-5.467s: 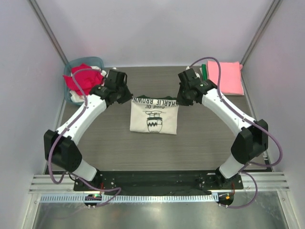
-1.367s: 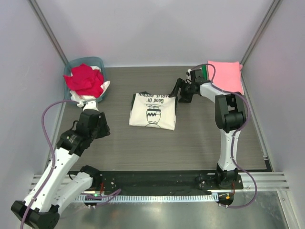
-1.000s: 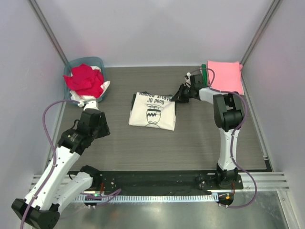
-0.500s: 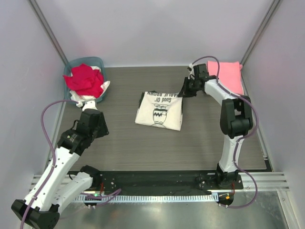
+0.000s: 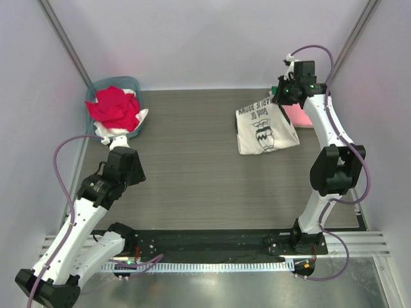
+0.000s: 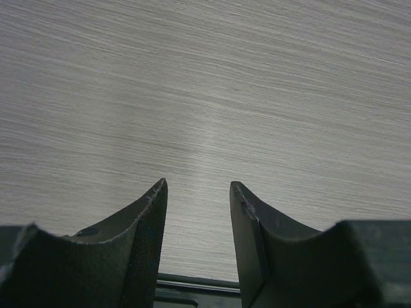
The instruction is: Fold and stack the t-shirts
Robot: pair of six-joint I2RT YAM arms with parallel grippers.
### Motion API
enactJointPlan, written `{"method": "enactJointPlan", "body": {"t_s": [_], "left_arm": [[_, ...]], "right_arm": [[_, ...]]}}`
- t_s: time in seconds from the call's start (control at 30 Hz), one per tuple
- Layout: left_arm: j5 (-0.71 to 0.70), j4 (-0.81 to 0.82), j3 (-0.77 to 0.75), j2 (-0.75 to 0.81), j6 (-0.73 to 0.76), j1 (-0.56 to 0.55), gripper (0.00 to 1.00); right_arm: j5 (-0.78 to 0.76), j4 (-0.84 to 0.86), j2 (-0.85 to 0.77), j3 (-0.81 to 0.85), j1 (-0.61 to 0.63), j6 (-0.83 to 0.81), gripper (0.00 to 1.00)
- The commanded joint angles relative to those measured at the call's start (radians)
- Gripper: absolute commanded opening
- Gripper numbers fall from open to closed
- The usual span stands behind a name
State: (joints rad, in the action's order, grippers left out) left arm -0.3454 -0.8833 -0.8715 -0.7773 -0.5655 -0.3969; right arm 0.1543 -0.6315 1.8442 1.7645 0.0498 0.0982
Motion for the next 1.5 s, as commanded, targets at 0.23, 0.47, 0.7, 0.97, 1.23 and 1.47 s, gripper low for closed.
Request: {"method": "enactJointPlan", "body": {"t_s": [0.23, 0.47, 0.7, 0.97, 1.23, 1.47], "left_arm": [[-0.023, 0.007, -0.021, 0.006, -0.004, 0.004, 0.44], [-0.023, 0.007, -0.02, 0.001, -0.004, 0.006, 0.44], [-0.02, 0.006, -0.021, -0.016, -0.004, 0.012, 0.43], [-0.015, 0.007, -0.021, -0.027, -0.004, 0.01, 0.42], [-0.014, 0.007, -0.021, -0.039, -0.004, 0.012, 0.42], [-0.014, 0.006, -0.021, -0.048, -0.004, 0.012, 0.41]], "right_arm": [[-0.027, -0.051, -0.06, 0.271, -0.068, -0.078, 0.01], [0.01, -0.074, -0.054, 0.374, -0.108, -0.08, 0.01], [-0.001, -0.119, -0.04, 0.477, -0.113, -0.094, 0.01], [-0.012, -0.119, -0.023, 0.495, -0.123, -0.123, 0.01], [-0.064, -0.12, 0.029, 0.52, -0.14, -0.16, 0.01], [-0.09, -0.122, 0.124, 0.593, -0.172, -0.187, 0.01]]}}
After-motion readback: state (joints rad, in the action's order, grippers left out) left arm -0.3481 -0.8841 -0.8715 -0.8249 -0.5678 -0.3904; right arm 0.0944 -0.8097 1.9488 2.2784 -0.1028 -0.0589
